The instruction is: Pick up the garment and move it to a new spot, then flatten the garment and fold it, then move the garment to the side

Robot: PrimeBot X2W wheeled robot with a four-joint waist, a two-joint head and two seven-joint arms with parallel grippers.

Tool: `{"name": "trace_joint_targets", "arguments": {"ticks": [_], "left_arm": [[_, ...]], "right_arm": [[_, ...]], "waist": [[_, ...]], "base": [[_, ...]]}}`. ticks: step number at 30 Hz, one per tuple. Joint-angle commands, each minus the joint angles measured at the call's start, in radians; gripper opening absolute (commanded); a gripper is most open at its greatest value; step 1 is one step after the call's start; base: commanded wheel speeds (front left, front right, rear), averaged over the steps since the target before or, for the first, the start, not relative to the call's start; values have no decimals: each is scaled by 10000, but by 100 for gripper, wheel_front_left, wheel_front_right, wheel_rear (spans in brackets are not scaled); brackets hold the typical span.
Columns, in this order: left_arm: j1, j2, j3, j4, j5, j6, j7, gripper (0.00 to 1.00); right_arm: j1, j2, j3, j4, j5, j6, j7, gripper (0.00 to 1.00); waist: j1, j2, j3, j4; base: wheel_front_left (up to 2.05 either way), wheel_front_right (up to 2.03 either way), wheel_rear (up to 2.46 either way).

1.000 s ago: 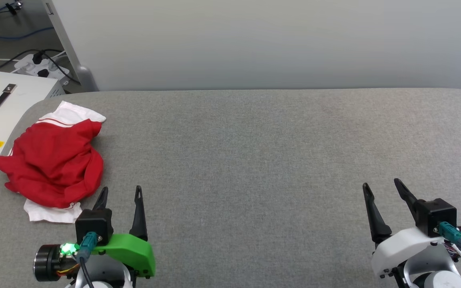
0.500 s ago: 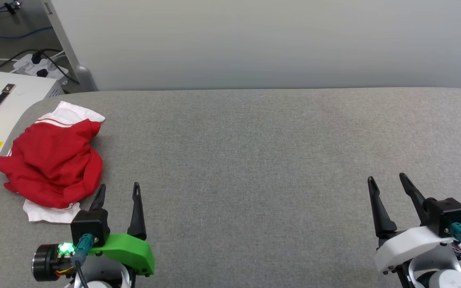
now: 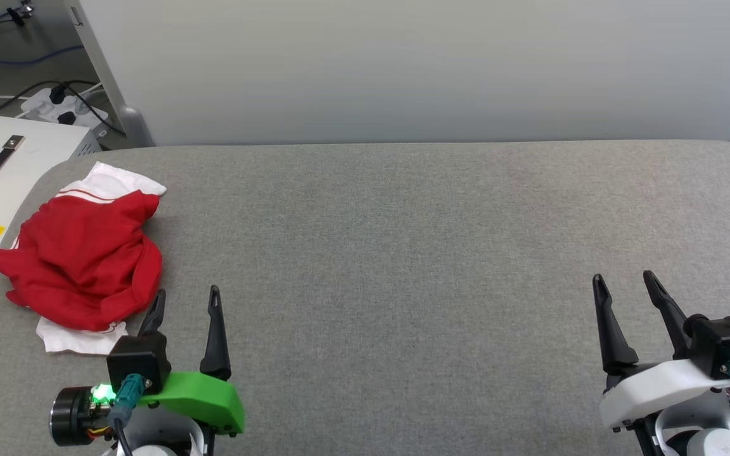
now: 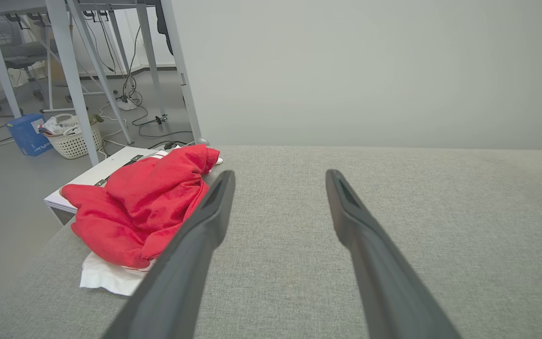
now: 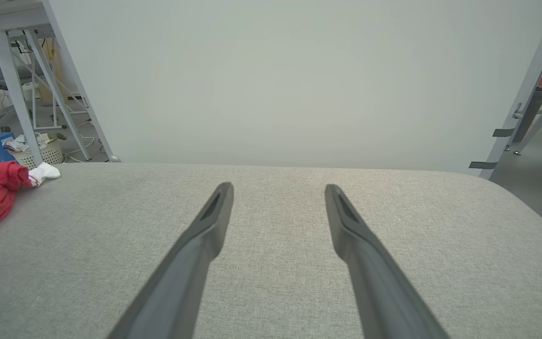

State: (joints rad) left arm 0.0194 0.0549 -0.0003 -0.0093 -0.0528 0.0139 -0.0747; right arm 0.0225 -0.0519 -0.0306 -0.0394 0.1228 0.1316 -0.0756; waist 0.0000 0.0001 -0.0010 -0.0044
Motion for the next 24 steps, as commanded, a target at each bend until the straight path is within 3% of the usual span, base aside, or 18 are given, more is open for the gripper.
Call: {"name": "trace_joint_targets", "arguments": {"ticks": [1, 24], "left_arm": [[102, -16, -4, -40, -90, 73, -111, 100], [143, -24, -98, 2, -226, 188, -588, 100]], "right_arm": [[149, 5, -52, -99, 168, -3, -127, 100], [353, 9, -128, -151, 329, -5, -598, 100]], "waist": [[0, -1, 0, 1], [0, -1, 69, -7]], "base": [[0, 0, 0], [0, 0, 0]]}}
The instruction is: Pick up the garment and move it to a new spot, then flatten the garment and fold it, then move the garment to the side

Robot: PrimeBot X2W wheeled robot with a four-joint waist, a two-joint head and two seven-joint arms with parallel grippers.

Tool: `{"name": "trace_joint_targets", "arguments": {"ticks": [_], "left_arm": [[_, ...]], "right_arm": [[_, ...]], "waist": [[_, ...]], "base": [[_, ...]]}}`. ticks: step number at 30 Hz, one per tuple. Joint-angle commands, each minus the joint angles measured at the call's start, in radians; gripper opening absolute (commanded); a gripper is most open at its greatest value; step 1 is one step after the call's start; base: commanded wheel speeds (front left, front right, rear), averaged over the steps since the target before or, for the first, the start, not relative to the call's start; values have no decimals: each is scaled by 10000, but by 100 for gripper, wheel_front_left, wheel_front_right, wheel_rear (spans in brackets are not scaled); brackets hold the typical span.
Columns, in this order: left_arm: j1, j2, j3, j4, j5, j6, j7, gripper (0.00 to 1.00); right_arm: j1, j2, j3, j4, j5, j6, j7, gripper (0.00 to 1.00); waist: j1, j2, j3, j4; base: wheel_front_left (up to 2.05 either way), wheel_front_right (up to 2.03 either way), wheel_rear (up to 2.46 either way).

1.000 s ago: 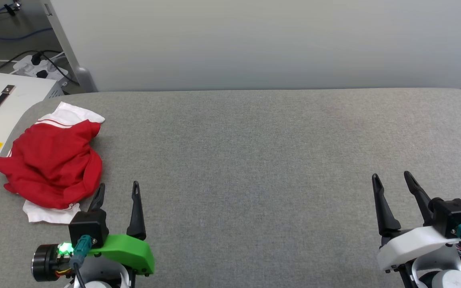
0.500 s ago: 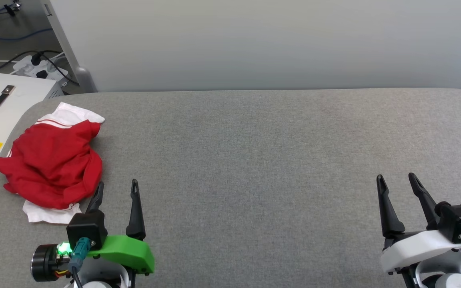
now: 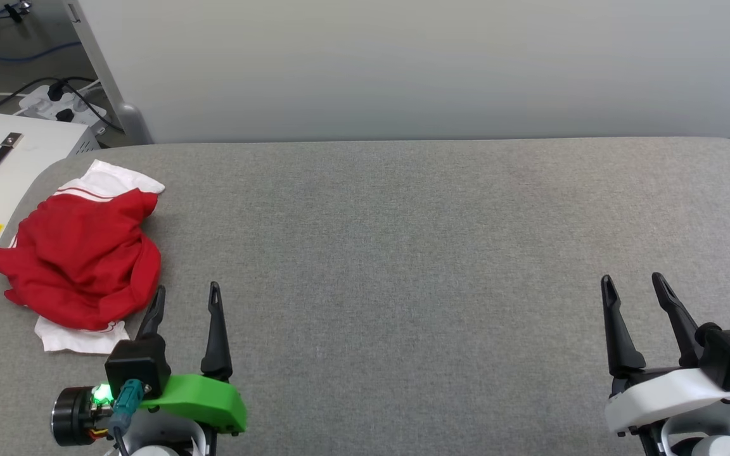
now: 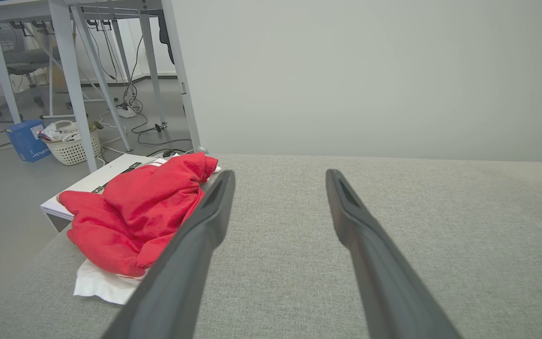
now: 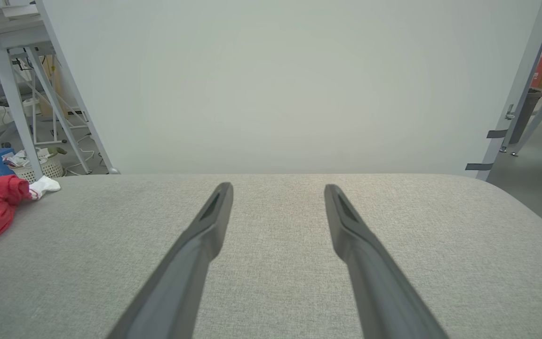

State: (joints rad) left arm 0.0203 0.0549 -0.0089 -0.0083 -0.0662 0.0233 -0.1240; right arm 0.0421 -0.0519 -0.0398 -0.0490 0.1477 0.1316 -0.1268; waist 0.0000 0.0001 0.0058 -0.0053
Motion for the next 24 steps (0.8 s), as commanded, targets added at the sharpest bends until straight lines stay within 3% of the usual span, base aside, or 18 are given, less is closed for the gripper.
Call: {"name": "trace_joint_targets", "arguments": {"ticks": [1, 24], "left_arm": [[135, -25, -17, -8, -100, 100, -114, 100], [253, -33, -99, 83, -274, 288, -610, 100]], "right_arm": [[168, 9, -39, -48, 94, -5, -104, 100], [400, 12, 0, -233, 196, -7, -592, 100]], "waist": [[0, -1, 4, 3], [0, -1, 54, 11]], "base": [[0, 0, 0], [0, 0, 0]]}}
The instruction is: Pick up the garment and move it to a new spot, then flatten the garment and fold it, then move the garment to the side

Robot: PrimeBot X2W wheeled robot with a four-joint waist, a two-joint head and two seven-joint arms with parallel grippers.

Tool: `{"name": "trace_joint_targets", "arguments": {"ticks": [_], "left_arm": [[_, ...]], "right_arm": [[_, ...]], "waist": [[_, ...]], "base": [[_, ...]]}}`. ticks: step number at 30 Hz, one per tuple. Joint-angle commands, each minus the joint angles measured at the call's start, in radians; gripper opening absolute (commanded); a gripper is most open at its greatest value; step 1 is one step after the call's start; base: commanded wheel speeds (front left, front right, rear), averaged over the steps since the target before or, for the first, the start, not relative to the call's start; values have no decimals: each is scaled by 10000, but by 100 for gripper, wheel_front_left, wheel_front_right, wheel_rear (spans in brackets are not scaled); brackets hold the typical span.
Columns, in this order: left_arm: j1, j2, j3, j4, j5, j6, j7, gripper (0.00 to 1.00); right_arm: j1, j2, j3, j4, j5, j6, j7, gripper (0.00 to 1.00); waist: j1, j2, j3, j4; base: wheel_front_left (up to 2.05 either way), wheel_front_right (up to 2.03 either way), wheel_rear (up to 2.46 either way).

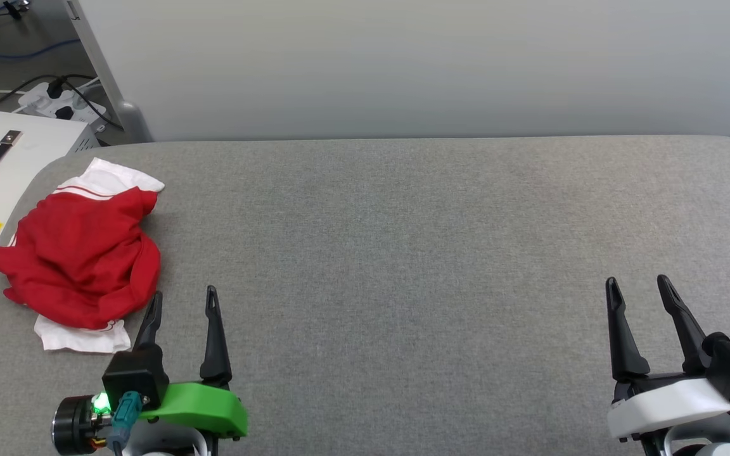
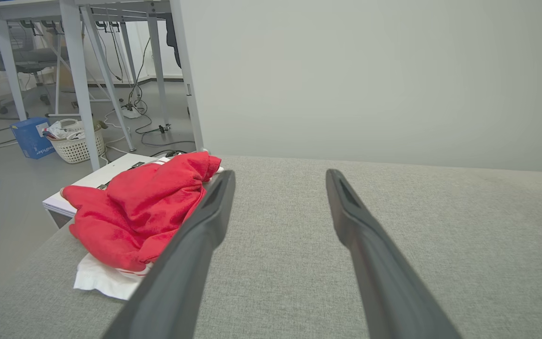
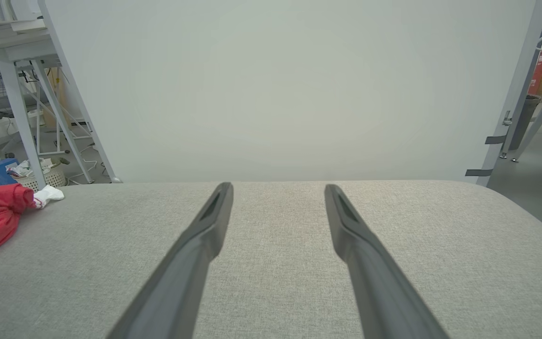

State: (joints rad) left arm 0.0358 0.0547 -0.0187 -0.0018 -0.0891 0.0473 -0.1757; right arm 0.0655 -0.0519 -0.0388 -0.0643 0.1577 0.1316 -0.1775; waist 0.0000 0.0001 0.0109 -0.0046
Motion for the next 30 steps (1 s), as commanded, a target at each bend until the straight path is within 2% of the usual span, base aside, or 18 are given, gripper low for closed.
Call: {"name": "trace_joint_targets", "arguments": {"ticks": [1, 6, 13, 30], "left_arm": [[97, -32, -6, 19, -53, 55, -115, 100], [76, -34, -13, 28, -99, 81, -216, 100], [-47, -36, 25, 47, -195, 128, -363, 100], [-178, -43, 619, 166, -789, 203, -717, 100]], "right_arm": [[176, 12, -13, -83, 110, -7, -109, 100], [236, 13, -20, -109, 146, -7, -208, 100], [250, 13, 91, -157, 88, -8, -353, 100], [127, 16, 524, -329, -233, -9, -701, 100]], "waist": [[0, -1, 11, 10], [0, -1, 64, 128], [0, -1, 250, 757], [0, -1, 622, 3547]], "base": [[0, 0, 0], [0, 0, 0], [0, 0, 0], [0, 0, 0]]}}
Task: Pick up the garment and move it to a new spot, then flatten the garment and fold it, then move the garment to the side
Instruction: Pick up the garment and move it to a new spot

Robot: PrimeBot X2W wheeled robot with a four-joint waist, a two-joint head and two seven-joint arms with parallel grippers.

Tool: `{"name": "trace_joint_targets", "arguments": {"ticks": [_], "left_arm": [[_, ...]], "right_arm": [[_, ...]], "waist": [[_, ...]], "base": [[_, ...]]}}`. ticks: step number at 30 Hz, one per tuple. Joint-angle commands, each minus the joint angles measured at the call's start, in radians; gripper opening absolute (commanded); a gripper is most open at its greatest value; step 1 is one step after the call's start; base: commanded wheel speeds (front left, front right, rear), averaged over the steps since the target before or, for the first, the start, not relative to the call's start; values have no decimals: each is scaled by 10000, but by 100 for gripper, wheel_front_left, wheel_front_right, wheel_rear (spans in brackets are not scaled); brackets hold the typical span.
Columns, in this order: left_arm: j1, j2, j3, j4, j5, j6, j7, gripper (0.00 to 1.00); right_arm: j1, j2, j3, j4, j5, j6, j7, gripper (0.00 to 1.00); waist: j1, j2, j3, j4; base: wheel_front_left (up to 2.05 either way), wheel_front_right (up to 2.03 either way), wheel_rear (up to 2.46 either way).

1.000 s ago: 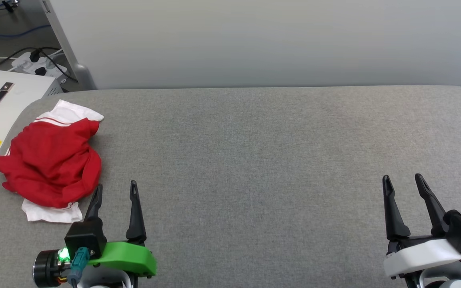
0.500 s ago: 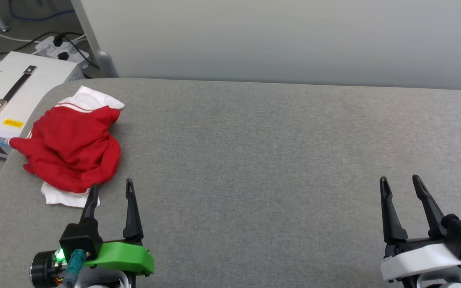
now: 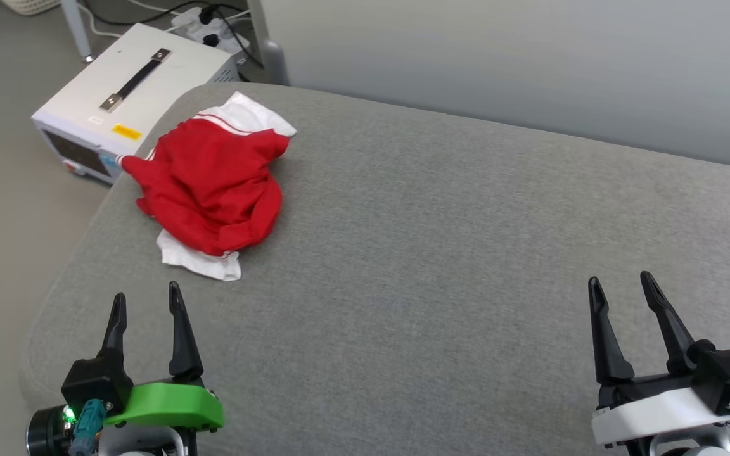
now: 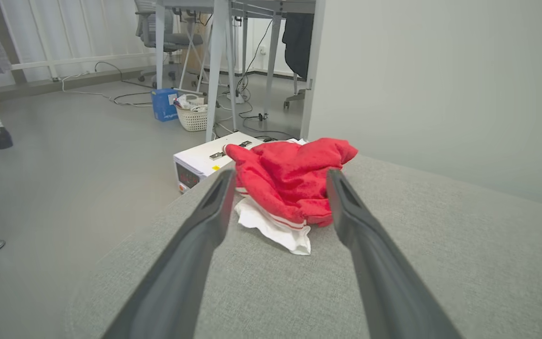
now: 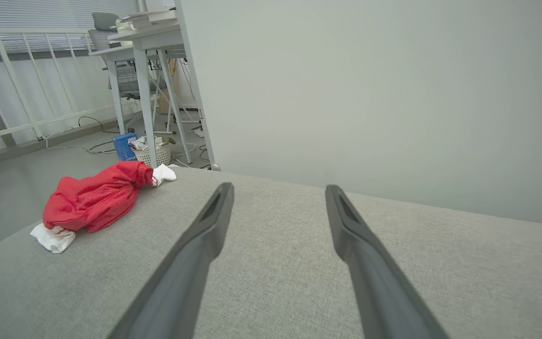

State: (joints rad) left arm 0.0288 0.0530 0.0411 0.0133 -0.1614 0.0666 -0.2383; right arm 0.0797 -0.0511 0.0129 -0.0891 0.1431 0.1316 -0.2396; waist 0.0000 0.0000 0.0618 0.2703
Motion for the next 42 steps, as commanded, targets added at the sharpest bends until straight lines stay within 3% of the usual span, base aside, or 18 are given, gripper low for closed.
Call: {"name": "trace_joint_targets", "arguments": {"ticks": [1, 9, 18, 22, 26, 32, 37, 40, 41, 42], "left_arm": [[-100, -26, 73, 17, -96, -2, -110, 100], [-72, -28, 368, 157, -440, -179, -235, 100], [-71, -28, 560, 303, -665, -309, -235, 100], [-382, -28, 737, 370, -713, -672, -235, 100], [-1324, 97, 1025, 601, -415, -1340, -235, 100], [-3742, 1104, 843, 1201, -307, -1870, -235, 100], [-6586, 2329, -68, 2593, -1332, -1965, 196, 100], [-7810, 3087, -958, 3185, -2289, -1969, 1285, 100], [-8703, 3771, -1902, 3694, -3192, -1970, 2814, 100], [-9233, 4095, -2455, 3937, -3994, -1971, 3946, 100]], "right_arm": [[-23, 8, 48, -94, -98, -9, -98, 100], [-96, 9, 247, -189, -207, -9, -222, 100], [-134, 9, 373, -147, -242, -9, -222, 100], [-159, 9, 415, -160, -313, -9, -222, 100], [-328, -87, 425, -233, -451, -9, -222, 100], [-899, -517, 433, -454, -531, -9, -222, 100], [-1438, -881, 210, -707, -551, -9, -222, 100], [-1675, -995, 163, -856, -552, -9, -222, 100], [-1880, -1082, 148, -958, -553, -9, -222, 100], [-2003, -1105, 106, -1016, -549, -9, -222, 100]], "waist": [[0, 0, 119, 925], [0, 0, 251, 1997], [0, 0, 312, 2282], [0, 0, 430, 2201], [0, 0, 743, 2007], [0, 0, 1681, 1504], [0, 0, 2647, 1038], [0, 0, 3058, 792], [0, 0, 3341, 583], [0, 0, 3508, 438]], "base": [[0, 0, 0], [0, 0, 0], [0, 0, 0], [0, 0, 0], [0, 0, 0], [0, 0, 0], [0, 0, 0], [0, 0, 0], [0, 0, 0], [0, 0, 0]]}}
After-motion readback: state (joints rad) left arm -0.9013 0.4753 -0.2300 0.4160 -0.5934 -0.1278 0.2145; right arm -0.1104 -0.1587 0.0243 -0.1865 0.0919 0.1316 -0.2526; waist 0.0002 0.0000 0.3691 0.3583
